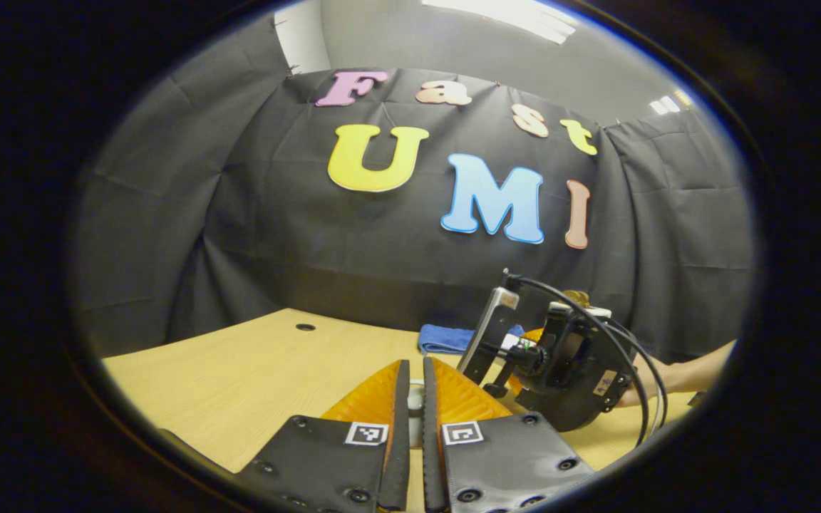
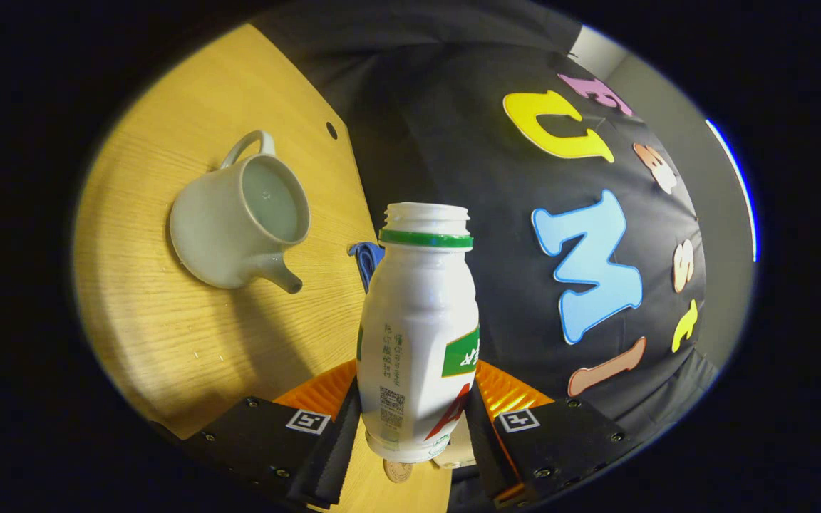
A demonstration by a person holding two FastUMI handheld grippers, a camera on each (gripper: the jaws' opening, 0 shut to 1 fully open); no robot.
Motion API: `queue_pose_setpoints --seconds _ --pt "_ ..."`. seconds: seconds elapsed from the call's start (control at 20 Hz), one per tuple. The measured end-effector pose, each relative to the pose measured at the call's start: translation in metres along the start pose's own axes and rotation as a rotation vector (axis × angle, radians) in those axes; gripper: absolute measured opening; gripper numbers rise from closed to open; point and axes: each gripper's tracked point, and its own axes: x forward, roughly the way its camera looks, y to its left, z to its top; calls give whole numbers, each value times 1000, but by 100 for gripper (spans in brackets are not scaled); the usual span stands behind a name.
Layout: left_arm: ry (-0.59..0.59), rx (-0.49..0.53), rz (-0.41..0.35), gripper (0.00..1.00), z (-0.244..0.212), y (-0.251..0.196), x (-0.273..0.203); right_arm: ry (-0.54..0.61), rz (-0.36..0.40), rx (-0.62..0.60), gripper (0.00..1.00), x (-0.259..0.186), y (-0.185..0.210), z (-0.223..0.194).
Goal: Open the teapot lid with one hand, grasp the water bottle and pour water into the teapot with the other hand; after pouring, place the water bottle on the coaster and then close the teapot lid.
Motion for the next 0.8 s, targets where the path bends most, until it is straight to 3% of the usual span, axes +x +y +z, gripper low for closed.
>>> queue_pose_setpoints --seconds 0.6,0.65,0.8 --pt "1 -1 -1 18 1 4 -1 -21 -44 -295 71 0 8 7" --pt "-1 -3 0 14 2 5 -3 -21 -42 -312 71 2 8 6" --pt "-5 0 4 18 3 6 -3 -29 -59 -379 71 1 5 8"
